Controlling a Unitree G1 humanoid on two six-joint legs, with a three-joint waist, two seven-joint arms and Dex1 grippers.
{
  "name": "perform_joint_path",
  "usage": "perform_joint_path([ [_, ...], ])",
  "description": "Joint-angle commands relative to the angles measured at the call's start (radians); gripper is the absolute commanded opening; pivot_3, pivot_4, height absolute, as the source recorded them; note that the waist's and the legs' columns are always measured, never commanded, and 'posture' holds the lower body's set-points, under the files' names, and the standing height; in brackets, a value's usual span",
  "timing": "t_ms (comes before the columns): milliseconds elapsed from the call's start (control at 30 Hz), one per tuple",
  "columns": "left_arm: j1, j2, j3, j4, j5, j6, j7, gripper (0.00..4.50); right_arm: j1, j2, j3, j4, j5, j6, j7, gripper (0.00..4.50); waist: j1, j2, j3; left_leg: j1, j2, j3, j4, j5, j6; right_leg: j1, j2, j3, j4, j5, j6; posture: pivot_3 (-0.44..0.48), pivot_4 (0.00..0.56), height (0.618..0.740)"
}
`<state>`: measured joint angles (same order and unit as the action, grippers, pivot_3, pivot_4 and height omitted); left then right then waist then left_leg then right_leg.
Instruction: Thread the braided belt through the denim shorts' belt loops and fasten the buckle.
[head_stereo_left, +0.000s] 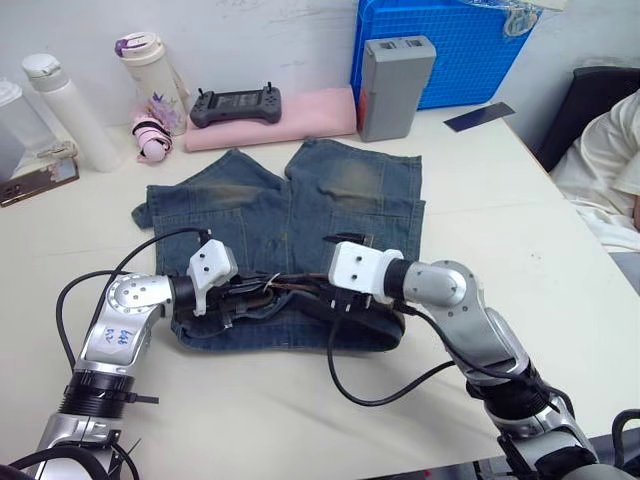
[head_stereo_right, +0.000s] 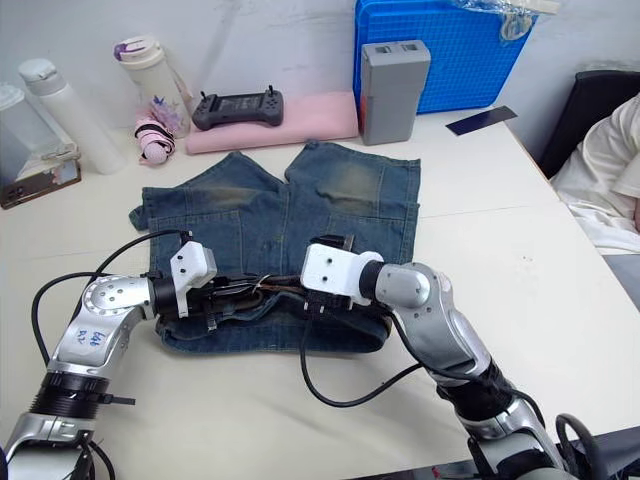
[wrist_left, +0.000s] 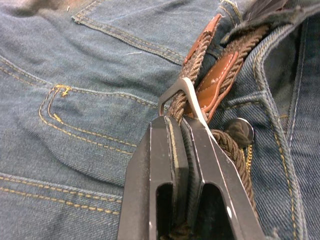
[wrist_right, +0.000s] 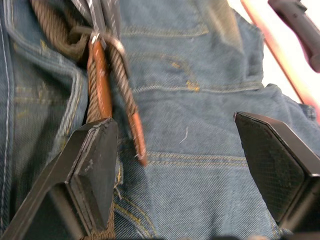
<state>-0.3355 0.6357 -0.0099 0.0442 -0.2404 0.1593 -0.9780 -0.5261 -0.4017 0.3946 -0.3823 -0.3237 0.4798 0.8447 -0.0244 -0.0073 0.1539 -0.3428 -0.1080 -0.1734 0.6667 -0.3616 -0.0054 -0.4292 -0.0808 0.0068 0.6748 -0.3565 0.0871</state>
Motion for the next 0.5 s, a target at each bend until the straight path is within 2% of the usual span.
perform_joint_path([
  [33,0.019,-0.007,-0.022,-0.032,0.006,-0.006,-0.003,0.00,-0.013,0.006,0.021,0.001,-0.014,-0.031,-0.037,3.99,0.000,0.000,0.000,0.000,0.000,0.000,0.000,0.000,0.000,0.000,0.000,0.000,0.000,0.000,0.000,0.000,0.150,0.727],
  [200,0.029,-0.003,-0.029,-0.045,0.015,-0.021,-0.006,0.00,-0.023,0.012,0.058,0.032,-0.029,-0.026,-0.048,3.99,0.000,0.000,0.000,0.000,0.000,0.000,0.000,0.000,0.000,0.000,0.000,0.000,0.000,0.000,0.000,0.000,0.150,0.727],
  [233,0.029,-0.004,-0.028,-0.048,0.014,-0.021,-0.004,0.00,-0.023,0.010,0.065,0.034,-0.031,-0.026,-0.046,3.75,0.000,0.000,0.000,0.000,0.000,0.000,0.000,0.000,0.000,0.000,0.000,0.000,0.000,0.000,0.000,0.000,0.150,0.727],
  [367,0.029,-0.003,-0.026,-0.055,0.014,-0.026,-0.002,0.00,-0.021,0.007,0.089,0.035,-0.041,-0.025,-0.044,2.22,-0.001,0.000,0.000,0.000,0.000,0.000,0.000,0.000,0.000,0.000,0.000,0.000,0.000,0.000,0.000,0.000,0.150,0.727],
  [500,0.030,-0.002,-0.025,-0.056,0.018,-0.030,0.001,0.00,-0.011,-0.001,0.110,0.036,-0.057,-0.029,-0.042,0.18,-0.001,0.000,0.000,0.000,0.000,0.000,0.000,0.000,0.000,0.000,0.000,0.000,0.000,0.000,0.000,0.000,0.150,0.727],
])
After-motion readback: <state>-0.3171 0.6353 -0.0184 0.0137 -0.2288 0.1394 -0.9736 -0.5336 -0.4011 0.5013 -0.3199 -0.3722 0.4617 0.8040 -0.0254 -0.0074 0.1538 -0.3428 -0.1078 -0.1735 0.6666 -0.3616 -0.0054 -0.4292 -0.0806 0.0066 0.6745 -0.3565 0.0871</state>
